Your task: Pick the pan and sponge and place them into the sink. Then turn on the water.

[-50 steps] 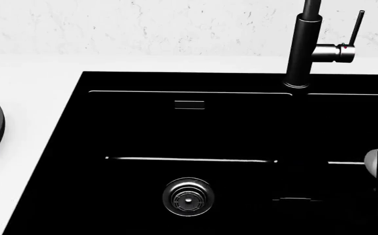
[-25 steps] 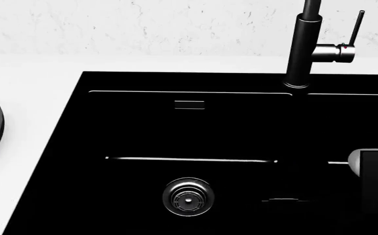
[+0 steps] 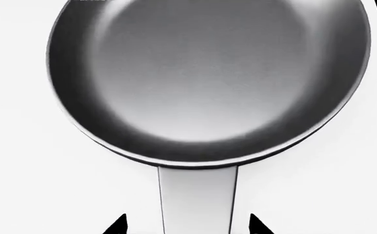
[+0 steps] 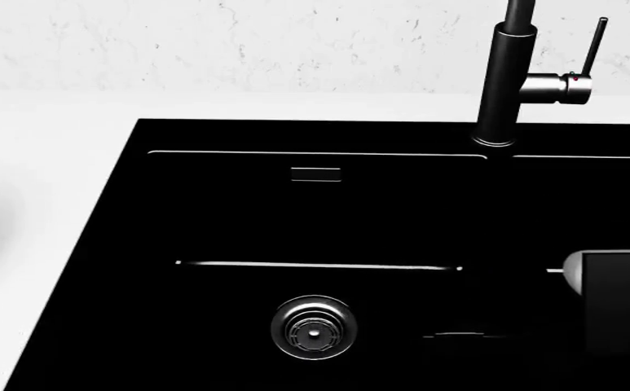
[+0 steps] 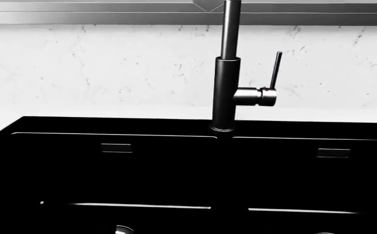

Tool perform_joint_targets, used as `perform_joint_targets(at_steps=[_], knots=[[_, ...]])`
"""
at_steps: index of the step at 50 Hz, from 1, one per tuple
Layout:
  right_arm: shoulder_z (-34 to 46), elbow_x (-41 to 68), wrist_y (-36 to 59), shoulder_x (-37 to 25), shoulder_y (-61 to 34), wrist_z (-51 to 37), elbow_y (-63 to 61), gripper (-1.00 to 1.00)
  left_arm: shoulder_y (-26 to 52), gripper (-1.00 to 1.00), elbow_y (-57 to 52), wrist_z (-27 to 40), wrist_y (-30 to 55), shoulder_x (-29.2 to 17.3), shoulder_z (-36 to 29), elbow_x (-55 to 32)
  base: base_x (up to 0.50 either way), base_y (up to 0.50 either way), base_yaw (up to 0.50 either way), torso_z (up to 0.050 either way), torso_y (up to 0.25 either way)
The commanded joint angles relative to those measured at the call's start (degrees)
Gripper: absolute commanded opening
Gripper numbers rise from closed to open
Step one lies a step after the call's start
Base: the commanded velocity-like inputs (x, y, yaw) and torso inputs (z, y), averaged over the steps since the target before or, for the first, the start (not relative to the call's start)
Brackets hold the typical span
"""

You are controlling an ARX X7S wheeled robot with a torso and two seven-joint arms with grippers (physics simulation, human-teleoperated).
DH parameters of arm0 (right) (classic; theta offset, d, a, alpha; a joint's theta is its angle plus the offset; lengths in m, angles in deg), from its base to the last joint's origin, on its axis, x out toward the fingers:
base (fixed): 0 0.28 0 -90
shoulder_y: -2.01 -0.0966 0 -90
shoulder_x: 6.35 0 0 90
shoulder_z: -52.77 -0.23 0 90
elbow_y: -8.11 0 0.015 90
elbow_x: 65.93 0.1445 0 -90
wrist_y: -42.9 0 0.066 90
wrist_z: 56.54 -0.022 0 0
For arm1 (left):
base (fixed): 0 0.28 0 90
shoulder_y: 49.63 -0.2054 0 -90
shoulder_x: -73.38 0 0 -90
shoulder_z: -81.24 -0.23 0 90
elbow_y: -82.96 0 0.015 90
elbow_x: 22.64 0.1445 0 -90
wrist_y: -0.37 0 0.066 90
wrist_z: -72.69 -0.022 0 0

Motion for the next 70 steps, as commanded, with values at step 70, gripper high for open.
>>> perform_joint_targets(at_steps=[70], knots=[[-9.8, 7.5, -3.0, -2.1, 4.2, -1.6, -1.9, 1.0, 32.2, -1.0, 7.8, -20.2, -0.4, 10.8, -46.5, 5.7, 0.0, 0.0, 0.0, 0.0, 0.001]])
